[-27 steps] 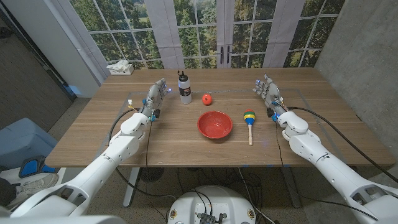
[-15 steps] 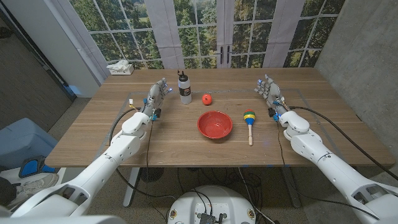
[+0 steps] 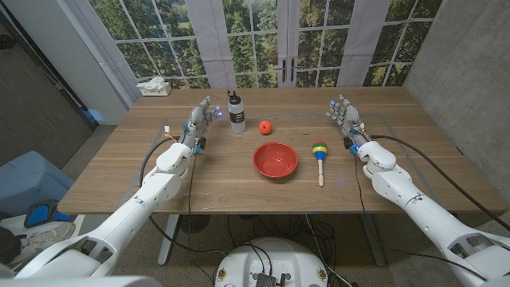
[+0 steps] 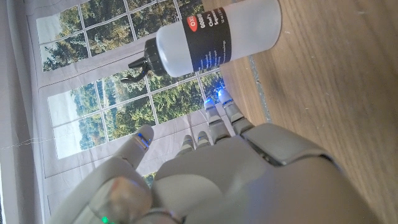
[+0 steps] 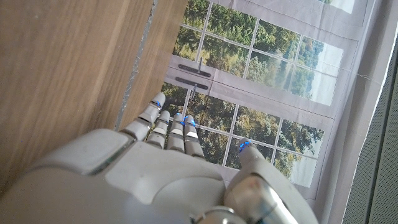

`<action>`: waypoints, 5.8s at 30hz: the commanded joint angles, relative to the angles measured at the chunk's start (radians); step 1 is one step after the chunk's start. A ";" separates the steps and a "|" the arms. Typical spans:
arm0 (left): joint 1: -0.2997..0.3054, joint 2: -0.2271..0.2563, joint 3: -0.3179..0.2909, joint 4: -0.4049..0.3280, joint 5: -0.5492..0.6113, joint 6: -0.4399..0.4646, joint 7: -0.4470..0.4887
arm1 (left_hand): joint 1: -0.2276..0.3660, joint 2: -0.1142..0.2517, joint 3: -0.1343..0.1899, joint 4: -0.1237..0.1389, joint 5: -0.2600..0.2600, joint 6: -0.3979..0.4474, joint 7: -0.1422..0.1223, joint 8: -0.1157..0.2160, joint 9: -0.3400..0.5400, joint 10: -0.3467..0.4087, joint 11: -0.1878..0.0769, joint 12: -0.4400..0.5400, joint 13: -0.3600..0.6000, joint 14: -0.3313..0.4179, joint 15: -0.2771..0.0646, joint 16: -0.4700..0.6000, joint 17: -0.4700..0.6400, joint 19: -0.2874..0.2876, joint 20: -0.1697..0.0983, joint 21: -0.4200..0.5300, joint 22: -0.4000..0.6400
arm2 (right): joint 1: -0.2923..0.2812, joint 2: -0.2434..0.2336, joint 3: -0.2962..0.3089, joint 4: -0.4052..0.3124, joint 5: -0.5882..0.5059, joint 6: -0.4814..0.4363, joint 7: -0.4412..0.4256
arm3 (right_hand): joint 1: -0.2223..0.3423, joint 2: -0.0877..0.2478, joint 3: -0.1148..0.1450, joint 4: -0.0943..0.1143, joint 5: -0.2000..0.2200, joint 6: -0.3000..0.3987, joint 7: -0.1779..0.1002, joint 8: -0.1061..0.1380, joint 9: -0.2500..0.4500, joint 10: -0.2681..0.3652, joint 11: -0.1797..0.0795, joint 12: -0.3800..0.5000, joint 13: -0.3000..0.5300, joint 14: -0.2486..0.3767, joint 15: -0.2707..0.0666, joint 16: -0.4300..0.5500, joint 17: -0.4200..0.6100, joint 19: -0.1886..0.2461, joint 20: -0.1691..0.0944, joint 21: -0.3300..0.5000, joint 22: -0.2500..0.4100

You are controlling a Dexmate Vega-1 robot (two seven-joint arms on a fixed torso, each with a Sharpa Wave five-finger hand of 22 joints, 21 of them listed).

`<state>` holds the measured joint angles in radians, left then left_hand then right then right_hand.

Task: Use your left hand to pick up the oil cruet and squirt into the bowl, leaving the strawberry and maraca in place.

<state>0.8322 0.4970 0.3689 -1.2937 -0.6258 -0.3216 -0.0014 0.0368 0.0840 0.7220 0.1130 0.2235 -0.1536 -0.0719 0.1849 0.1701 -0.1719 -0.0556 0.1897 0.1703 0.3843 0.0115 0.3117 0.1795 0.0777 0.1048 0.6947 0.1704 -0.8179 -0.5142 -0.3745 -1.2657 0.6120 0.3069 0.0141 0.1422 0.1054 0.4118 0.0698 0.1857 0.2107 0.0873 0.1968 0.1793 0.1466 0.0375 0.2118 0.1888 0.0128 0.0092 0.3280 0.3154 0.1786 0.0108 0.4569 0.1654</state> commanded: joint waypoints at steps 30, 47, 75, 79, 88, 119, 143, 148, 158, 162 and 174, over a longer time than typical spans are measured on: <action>-0.027 0.016 0.010 0.061 0.175 -0.076 0.141 | 0.016 -0.246 -0.085 -0.102 0.001 0.057 0.085 0.002 0.004 0.344 -0.036 -0.011 0.010 1.039 -0.213 0.566 0.103 1.149 -0.315 0.325 0.056 | 0.008 0.010 -0.009 0.000 -0.018 -0.008 -0.028 | -0.009 0.004 -0.010 -0.012 0.004 0.015 -0.003 0.001 0.002 0.015 0.002 -0.002 0.004 0.012 0.017 -0.006 -0.006 0.023 0.015 -0.013 0.004; -0.050 0.071 0.051 0.019 0.318 0.026 0.240 | 0.364 -0.291 -0.132 -0.316 -0.038 0.022 0.081 0.019 0.007 0.200 -0.067 -0.007 0.013 0.955 -0.228 0.707 0.187 1.030 -0.320 0.275 0.043 | 0.027 0.025 -0.015 0.022 -0.023 -0.007 -0.034 | -0.015 0.002 -0.015 -0.014 0.004 0.014 -0.002 -0.001 0.002 0.015 0.003 -0.005 0.004 0.013 0.023 -0.009 -0.008 0.027 0.020 -0.020 0.004; -0.125 0.123 0.131 -0.009 0.414 0.203 0.191 | 0.840 -0.285 -0.420 -0.298 -0.017 0.055 0.041 0.027 0.010 0.172 -0.069 0.003 0.014 0.878 -0.231 0.796 0.344 0.937 -0.318 0.360 0.125 | 0.003 0.020 -0.007 -0.006 -0.026 0.004 -0.053 | -0.017 -0.002 -0.021 -0.025 0.003 0.014 0.000 -0.003 0.002 0.017 0.003 -0.007 0.003 0.022 0.034 -0.013 -0.014 0.037 0.030 -0.031 0.005; -0.147 0.121 0.146 0.016 0.415 0.198 0.159 | 0.861 -0.281 -0.444 -0.293 -0.011 0.060 0.041 0.026 0.011 0.203 -0.066 0.011 0.014 0.880 -0.232 0.782 0.328 0.955 -0.316 0.368 0.112 | -0.002 0.015 -0.006 -0.014 -0.028 0.003 -0.058 | -0.016 -0.003 -0.022 -0.027 0.003 0.014 0.002 -0.003 0.002 0.017 0.002 -0.007 0.003 0.024 0.036 -0.013 -0.015 0.040 0.032 -0.032 0.005; -0.188 0.125 0.178 0.044 0.417 0.222 0.088 | 0.879 -0.279 -0.491 -0.285 -0.004 0.048 0.037 0.018 0.012 0.190 -0.060 -0.001 0.015 0.873 -0.234 0.733 0.270 0.945 -0.314 0.364 0.087 | -0.014 0.010 -0.001 -0.029 -0.033 0.004 -0.072 | -0.016 -0.004 -0.023 -0.031 0.003 0.015 0.003 -0.003 0.002 0.018 0.002 -0.008 0.003 0.026 0.036 -0.015 -0.018 0.042 0.034 -0.036 0.005; -0.336 0.021 0.250 0.306 0.350 0.100 -0.166 | 0.900 -0.250 -0.575 -0.263 0.015 0.076 0.033 0.026 0.014 0.272 -0.071 0.015 0.015 0.895 -0.237 0.647 0.176 0.943 -0.312 0.363 0.037 | -0.051 -0.011 0.008 -0.088 -0.060 -0.019 -0.136 | -0.019 -0.002 -0.028 -0.040 0.002 0.017 0.005 -0.003 0.002 0.023 0.005 -0.009 0.004 0.031 0.041 -0.019 -0.022 0.048 0.038 -0.049 0.005; -0.403 -0.055 0.249 0.482 0.282 0.045 -0.263 | 1.025 -0.072 -0.508 -0.258 -0.022 0.275 -0.045 0.068 0.022 0.488 -0.066 0.031 0.020 0.944 -0.238 0.605 0.118 0.900 -0.308 0.404 0.050 | -0.063 -0.020 0.017 -0.102 -0.061 -0.026 -0.148 | -0.024 -0.001 -0.032 -0.043 0.002 0.018 0.006 -0.003 0.002 0.026 0.007 -0.009 0.004 0.036 0.043 -0.021 -0.024 0.055 0.041 -0.058 0.006; -0.418 -0.070 0.254 0.509 0.277 0.040 -0.278 | 1.028 0.004 -0.473 -0.255 -0.031 0.408 -0.060 0.103 0.029 0.572 -0.068 0.043 0.022 0.924 -0.238 0.593 0.139 0.876 -0.307 0.439 0.058 | -0.071 -0.025 0.021 -0.114 -0.061 -0.028 -0.157 | -0.025 -0.001 -0.033 -0.044 0.002 0.020 0.005 -0.003 0.002 0.026 0.008 -0.010 0.004 0.037 0.044 -0.022 -0.025 0.055 0.042 -0.060 0.006; -0.365 -0.040 0.237 0.388 0.273 0.102 -0.193 | 1.006 0.083 -0.405 -0.256 -0.019 0.630 -0.007 0.156 0.036 0.845 -0.093 0.091 0.022 0.982 -0.236 0.584 0.134 0.886 -0.307 0.471 0.026 | -0.082 -0.032 0.027 -0.126 -0.059 -0.026 -0.156 | -0.025 -0.001 -0.034 -0.046 0.002 0.020 0.006 -0.003 0.002 0.027 0.008 -0.010 0.004 0.037 0.045 -0.023 -0.026 0.057 0.042 -0.063 0.006; -0.337 -0.024 0.230 0.328 0.280 0.128 -0.144 | 1.008 0.099 -0.367 -0.257 -0.012 0.697 0.000 0.172 0.038 0.901 -0.095 0.095 0.022 1.002 -0.234 0.592 0.140 0.895 -0.309 0.481 0.033 | -0.083 -0.034 0.026 -0.127 -0.060 -0.027 -0.155 | -0.025 -0.001 -0.034 -0.048 0.002 0.021 0.006 -0.003 0.002 0.028 0.010 -0.010 0.004 0.038 0.044 -0.024 -0.026 0.057 0.042 -0.065 0.006; -0.279 0.026 0.219 0.181 0.324 0.177 -0.029 | 1.011 0.090 -0.303 -0.263 -0.009 0.746 0.012 0.188 0.050 0.957 -0.096 0.080 0.023 1.007 -0.234 0.598 0.140 0.889 -0.310 0.504 0.056 | -0.101 -0.038 0.033 -0.145 -0.053 -0.026 -0.159 | -0.023 -0.001 -0.034 -0.053 0.002 0.026 0.010 -0.002 0.002 0.035 0.014 -0.008 0.004 0.037 0.047 -0.026 -0.028 0.057 0.043 -0.071 0.006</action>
<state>0.4920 0.4781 0.6043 -0.9666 -0.3269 -0.1859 -0.1159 1.0228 0.1309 0.3428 -0.2140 0.2118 0.5812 -0.0590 0.3637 0.2165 0.6898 -0.0768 0.2729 0.1886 1.3831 -0.2214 0.9025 0.3183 0.9654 -0.1412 1.1910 0.2213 -0.9046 -0.5482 -0.3464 -1.3964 0.5548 0.2798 -0.1395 0.1225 0.1016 0.3754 0.0232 0.1857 0.2281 0.0941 0.1968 0.1789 0.1717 0.0520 0.2039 0.1885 0.0448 0.0483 0.3048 0.2879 0.2303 0.0554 0.3908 0.1701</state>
